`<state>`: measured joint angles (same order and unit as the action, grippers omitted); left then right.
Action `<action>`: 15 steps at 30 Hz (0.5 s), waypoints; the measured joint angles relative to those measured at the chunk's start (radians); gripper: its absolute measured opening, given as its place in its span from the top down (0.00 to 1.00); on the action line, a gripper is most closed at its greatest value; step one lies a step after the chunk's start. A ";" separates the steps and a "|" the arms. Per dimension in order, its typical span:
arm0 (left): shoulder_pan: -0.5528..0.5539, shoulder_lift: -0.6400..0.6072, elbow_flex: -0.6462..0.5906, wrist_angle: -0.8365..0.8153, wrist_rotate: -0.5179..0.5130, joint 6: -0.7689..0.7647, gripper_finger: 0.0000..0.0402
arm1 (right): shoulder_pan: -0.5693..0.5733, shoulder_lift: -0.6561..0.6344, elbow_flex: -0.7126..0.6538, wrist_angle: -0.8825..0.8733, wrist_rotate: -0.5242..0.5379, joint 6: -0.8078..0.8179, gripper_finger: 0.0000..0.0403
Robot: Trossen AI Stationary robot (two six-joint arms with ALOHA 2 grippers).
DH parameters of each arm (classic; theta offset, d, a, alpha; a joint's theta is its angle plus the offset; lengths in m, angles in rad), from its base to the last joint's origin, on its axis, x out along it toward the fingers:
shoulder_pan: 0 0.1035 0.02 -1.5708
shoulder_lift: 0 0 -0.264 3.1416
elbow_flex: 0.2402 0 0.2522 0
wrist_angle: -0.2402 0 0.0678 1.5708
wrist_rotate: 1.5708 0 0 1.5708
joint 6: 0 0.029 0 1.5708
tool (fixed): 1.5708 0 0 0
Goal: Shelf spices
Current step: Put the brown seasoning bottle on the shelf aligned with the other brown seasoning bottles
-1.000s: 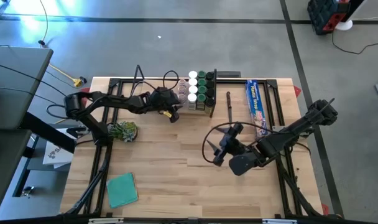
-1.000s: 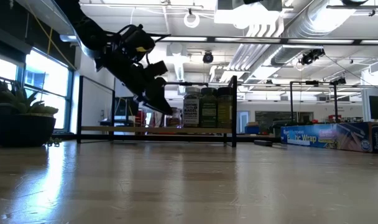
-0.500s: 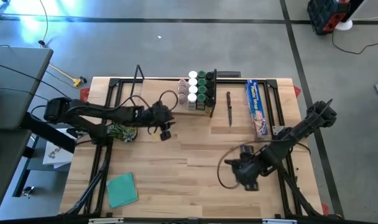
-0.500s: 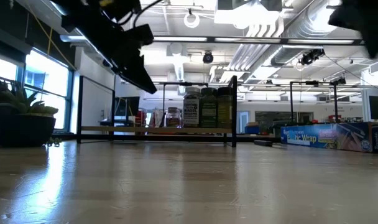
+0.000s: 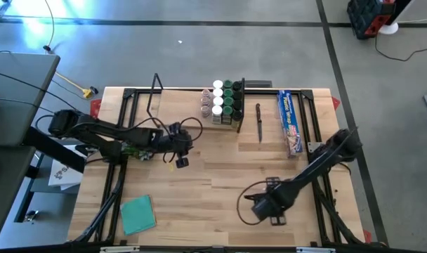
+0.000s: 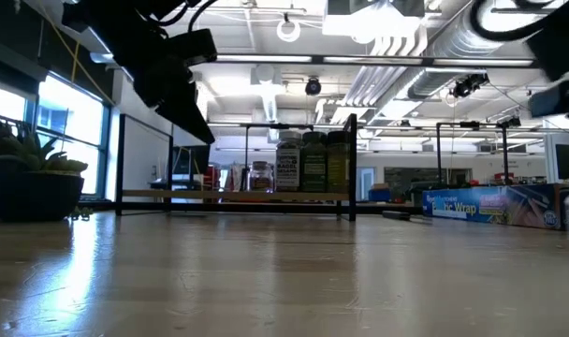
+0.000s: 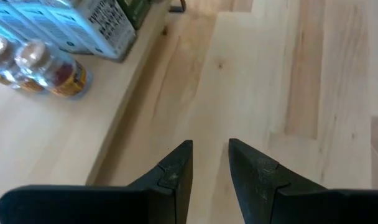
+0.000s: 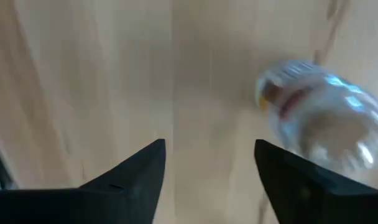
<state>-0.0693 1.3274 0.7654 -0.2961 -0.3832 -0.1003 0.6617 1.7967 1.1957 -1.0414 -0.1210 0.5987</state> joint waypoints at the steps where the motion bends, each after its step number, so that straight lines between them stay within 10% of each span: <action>1: -0.008 0.000 0.000 -0.010 0.000 -0.004 0.76 | -0.013 0.015 0.000 0.036 0.009 0.004 0.41; 15: -0.113 0.000 0.000 -0.131 -0.074 -0.108 0.76 | -0.356 0.021 0.054 0.173 0.261 -0.191 0.72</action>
<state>-0.1820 1.3277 0.7654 -0.4276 -0.4569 -0.2082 0.3060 1.8172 1.2493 -0.8679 0.1396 0.4076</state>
